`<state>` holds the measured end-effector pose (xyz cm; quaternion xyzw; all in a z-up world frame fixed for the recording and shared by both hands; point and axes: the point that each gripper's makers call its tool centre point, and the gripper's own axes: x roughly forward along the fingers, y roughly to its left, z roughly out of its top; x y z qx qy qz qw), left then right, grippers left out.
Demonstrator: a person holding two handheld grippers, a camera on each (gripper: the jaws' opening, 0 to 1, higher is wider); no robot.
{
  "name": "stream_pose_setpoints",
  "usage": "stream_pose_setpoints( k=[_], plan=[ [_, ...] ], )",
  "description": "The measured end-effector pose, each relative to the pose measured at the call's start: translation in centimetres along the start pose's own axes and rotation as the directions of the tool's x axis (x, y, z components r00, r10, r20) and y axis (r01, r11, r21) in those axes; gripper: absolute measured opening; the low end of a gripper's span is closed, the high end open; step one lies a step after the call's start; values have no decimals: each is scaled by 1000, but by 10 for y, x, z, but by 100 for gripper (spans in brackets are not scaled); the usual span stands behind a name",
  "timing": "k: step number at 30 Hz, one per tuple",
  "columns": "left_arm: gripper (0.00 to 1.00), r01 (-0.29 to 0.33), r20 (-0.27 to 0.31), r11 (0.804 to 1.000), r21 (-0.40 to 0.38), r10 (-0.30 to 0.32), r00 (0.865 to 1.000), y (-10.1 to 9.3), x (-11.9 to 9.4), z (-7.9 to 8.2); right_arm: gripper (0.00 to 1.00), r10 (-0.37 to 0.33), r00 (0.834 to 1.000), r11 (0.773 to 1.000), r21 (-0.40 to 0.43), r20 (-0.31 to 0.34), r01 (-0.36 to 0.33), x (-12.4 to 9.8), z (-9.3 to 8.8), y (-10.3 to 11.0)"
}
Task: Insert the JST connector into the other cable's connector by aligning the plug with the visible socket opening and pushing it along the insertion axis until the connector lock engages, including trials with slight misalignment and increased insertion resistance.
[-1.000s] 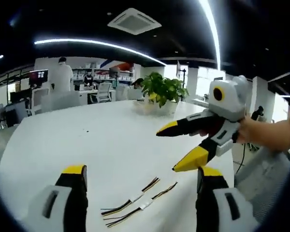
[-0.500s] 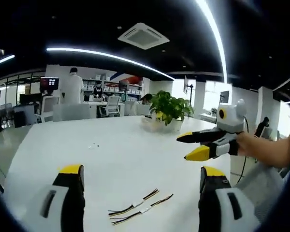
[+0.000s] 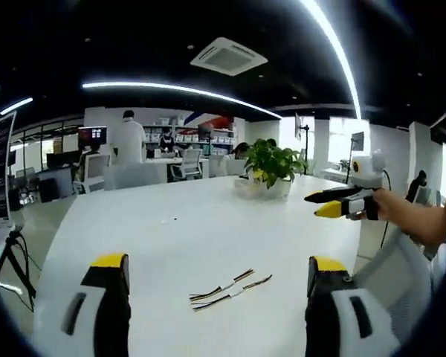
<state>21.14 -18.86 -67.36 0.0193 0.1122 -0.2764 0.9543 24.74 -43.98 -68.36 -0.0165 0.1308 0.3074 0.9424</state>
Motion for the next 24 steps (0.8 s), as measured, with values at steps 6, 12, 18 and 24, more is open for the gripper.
stream_pose_setpoints(
  k=[6, 12, 18, 24],
  plan=[
    [99, -44, -20, 999, -3, 44, 999, -1, -22, -14, 63, -26, 999, 1000, 1, -22, 26, -18, -11, -1],
    [99, -61, -61, 998, -19, 60, 996, -2, -31, -35, 62, -37, 996, 999, -29, -78, 35, -31, -31, 6],
    [95, -59, -138, 997, -49, 52, 989, -11, -40, -65, 60, -64, 989, 995, -83, -137, 53, -41, -50, 3],
    [94, -84, -191, 993, -79, 68, 979, -9, -45, -89, 60, -74, 985, 996, -61, -157, 65, -47, -62, -5]
  ],
)
